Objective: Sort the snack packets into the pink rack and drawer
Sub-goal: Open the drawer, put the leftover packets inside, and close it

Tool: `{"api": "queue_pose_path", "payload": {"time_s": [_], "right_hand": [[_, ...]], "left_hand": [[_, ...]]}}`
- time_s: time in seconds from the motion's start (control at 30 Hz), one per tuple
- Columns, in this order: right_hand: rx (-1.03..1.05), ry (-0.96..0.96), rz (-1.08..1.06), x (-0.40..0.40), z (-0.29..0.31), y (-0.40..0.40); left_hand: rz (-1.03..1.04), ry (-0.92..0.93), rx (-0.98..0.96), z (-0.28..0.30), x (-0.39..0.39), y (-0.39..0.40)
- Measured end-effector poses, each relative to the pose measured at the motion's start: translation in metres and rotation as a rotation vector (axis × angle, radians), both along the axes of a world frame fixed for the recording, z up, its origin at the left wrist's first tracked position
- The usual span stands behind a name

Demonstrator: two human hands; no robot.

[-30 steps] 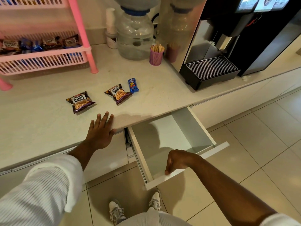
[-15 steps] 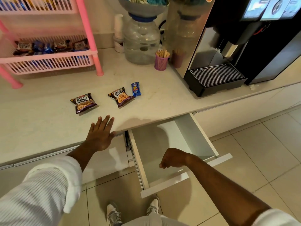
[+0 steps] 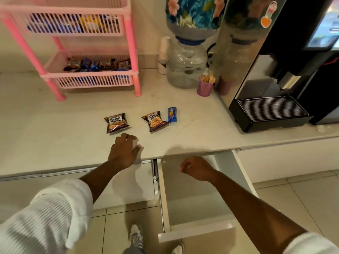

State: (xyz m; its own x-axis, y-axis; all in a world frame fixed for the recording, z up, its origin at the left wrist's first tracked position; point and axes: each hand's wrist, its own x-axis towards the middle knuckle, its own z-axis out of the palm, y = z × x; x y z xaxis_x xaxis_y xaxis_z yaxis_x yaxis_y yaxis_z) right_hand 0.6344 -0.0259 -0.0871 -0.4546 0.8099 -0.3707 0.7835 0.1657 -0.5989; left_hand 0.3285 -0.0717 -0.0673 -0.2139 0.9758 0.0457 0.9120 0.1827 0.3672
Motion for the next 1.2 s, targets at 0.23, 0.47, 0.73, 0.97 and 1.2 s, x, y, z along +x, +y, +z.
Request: {"api": "queue_pose_path", "payload": {"time_s": [0.23, 0.47, 0.73, 0.97, 1.2], "right_hand": [[0.387, 0.053, -0.115, -0.085, 0.029, 0.052], [0.558, 0.083, -0.169, -0.16, 0.049, 0.103], [0.384, -0.16, -0.285, -0.206, 0.034, 0.137], [0.348, -0.251, -0.354, -0.21, 0.013, 0.143], [0.292, -0.254, -0.426, -0.201, 0.016, 0.141]], "left_hand": [[0.316, 0.014, 0.154, 0.027, -0.037, 0.034], [0.702, -0.552, -0.04, 0.033, -0.079, 0.093], [0.763, -0.723, -0.111, 0.004, -0.109, 0.119], [0.698, -0.761, -0.164, -0.01, -0.128, 0.121], [0.597, -0.914, -0.1, -0.017, -0.128, 0.105]]}}
